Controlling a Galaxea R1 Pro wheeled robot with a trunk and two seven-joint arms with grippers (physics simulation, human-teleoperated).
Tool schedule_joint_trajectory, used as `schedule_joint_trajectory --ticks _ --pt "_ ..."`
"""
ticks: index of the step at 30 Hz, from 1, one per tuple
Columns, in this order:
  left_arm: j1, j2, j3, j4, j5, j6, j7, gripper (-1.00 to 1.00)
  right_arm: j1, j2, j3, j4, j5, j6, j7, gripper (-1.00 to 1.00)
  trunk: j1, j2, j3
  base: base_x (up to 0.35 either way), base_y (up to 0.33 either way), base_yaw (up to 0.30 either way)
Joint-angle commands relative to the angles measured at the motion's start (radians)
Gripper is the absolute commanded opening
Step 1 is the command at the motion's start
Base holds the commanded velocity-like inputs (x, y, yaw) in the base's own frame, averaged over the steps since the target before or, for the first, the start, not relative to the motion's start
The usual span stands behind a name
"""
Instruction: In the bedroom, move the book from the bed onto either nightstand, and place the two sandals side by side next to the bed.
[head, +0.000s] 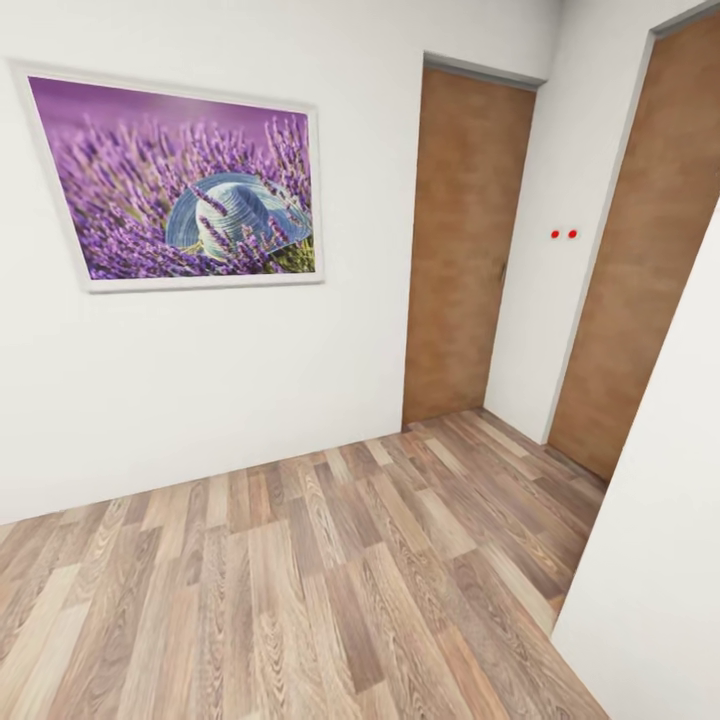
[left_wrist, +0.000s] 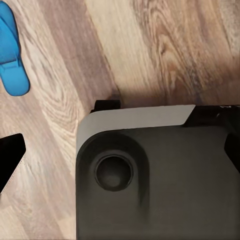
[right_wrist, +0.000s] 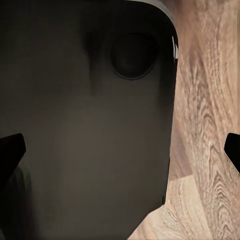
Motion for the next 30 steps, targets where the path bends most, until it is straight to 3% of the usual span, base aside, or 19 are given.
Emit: schedule_joint_trajectory --ticks 1,11,21,30 --pt "0.000 0.000 0.000 -0.001 0.000 -0.002 0.000 1.00 0.000 0.000 0.000 0.000 0.000 0.000 0.000 1.00 0.001 0.000 -0.001 0.303 0.000 0.002" --pt "0.000 0.000 0.000 -0.001 0.000 -0.002 0.000 1.00 0.000 0.000 0.000 0.000 0.000 0.000 0.000 1.00 0.001 0.000 -0.001 0.317 0.000 0.022" --pt "0.000 0.000 0.000 -0.001 0.000 -0.003 0.000 1.00 0.000 0.000 0.001 0.000 0.000 0.000 0.000 1.00 0.001 0.000 -0.001 0.302 0.000 0.242" --pt "0.000 -0.001 0.000 -0.001 0.000 -0.004 0.000 1.00 0.000 0.000 0.001 0.000 0.000 0.000 0.000 1.00 0.001 0.000 -0.001 0.060 0.000 0.198"
